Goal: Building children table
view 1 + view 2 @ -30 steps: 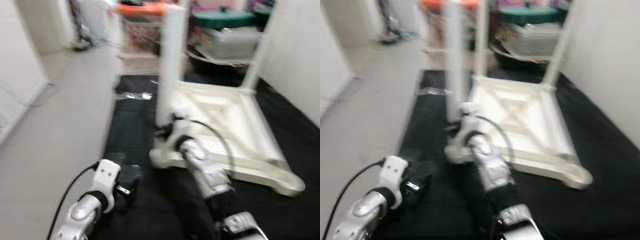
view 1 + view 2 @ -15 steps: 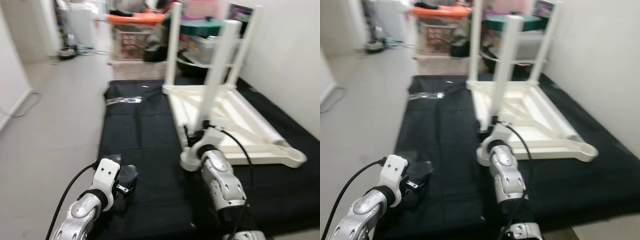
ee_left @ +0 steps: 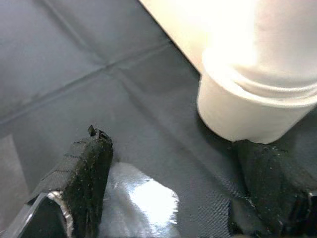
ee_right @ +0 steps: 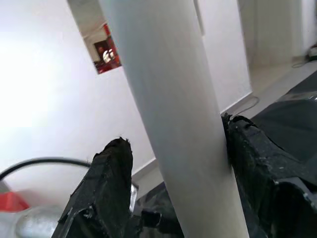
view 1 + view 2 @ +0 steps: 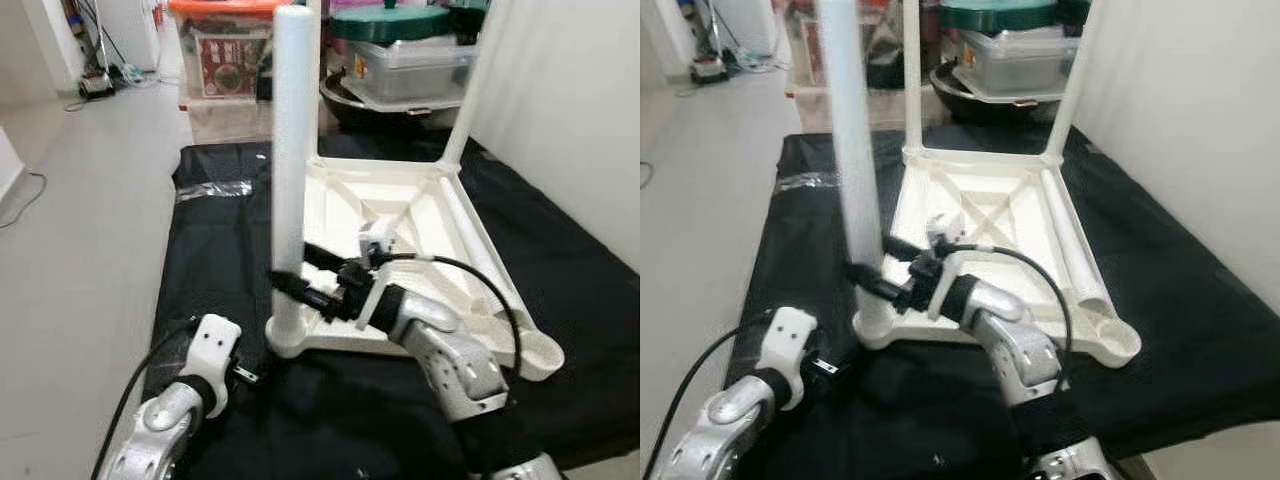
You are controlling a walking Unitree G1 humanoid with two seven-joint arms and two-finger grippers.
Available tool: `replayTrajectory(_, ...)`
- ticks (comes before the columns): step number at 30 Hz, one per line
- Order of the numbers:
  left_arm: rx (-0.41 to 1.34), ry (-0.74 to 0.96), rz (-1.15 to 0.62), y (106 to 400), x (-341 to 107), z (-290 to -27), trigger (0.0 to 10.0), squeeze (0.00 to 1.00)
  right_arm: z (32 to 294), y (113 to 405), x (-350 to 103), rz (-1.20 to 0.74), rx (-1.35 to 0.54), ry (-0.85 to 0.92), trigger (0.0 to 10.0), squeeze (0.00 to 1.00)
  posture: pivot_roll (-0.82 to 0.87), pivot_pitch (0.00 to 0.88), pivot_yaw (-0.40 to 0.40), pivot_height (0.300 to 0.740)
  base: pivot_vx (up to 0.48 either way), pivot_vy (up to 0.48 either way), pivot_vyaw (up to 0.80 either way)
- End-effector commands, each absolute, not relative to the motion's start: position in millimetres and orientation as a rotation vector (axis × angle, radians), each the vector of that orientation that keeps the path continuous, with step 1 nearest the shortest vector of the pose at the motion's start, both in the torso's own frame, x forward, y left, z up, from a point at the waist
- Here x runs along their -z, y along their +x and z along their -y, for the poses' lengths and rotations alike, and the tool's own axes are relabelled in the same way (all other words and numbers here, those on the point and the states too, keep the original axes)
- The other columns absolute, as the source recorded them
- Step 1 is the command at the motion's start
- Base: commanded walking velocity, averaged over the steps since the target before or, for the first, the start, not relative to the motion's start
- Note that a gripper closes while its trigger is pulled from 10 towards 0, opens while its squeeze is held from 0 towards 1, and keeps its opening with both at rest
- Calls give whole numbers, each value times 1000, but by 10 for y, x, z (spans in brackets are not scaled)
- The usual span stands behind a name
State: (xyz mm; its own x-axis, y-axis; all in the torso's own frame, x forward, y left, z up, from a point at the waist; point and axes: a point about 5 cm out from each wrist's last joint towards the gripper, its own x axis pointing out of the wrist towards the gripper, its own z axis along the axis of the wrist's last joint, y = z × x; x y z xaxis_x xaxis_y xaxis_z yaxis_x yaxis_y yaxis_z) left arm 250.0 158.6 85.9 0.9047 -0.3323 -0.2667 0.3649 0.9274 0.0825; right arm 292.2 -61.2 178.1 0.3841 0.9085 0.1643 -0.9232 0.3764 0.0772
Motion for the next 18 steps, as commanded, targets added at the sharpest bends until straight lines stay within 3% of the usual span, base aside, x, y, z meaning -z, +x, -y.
replayTrajectory(1,352,141,-257,2490,-853,-1581,10000,0,371,2807,-1669,58,-1288,153,10000,0,142,0,-89,740,0,0,0)
replayTrajectory(9,360,134,-260,2452,-860,-1545,10000,0,263,2877,-1627,84,-1169,47,10000,0,126,0,-69,740,0,0,0)
replayTrajectory(10,367,135,-257,2454,-867,-1528,10000,0,271,2855,-1667,104,-1195,80,431,0,123,0,-69,740,0,0,0)
replayTrajectory(14,377,136,-252,2455,-875,-1513,10000,0,292,2841,-1704,126,-1210,106,0,0,121,0,-70,740,0,0,0)
replayTrajectory(15,375,140,-253,2453,-871,-1520,10000,0,325,2957,-1684,107,-1077,80,0,0,119,0,-70,740,0,0,0)
replayTrajectory(16,370,139,-252,2445,-871,-1532,10000,0,458,3192,-1603,24,-778,52,0,0,111,0,-71,740,0,0,0)
replayTrajectory(17,370,139,-252,2445,-871,-1532,10000,0,458,3192,-1603,24,-778,52,0,0,111,0,-71,740,0,0,0)
replayTrajectory(18,367,139,-254,2429,-859,-1535,10000,0,751,3399,-1494,-62,-382,39,0,0,113,0,-75,740,0,0,0)
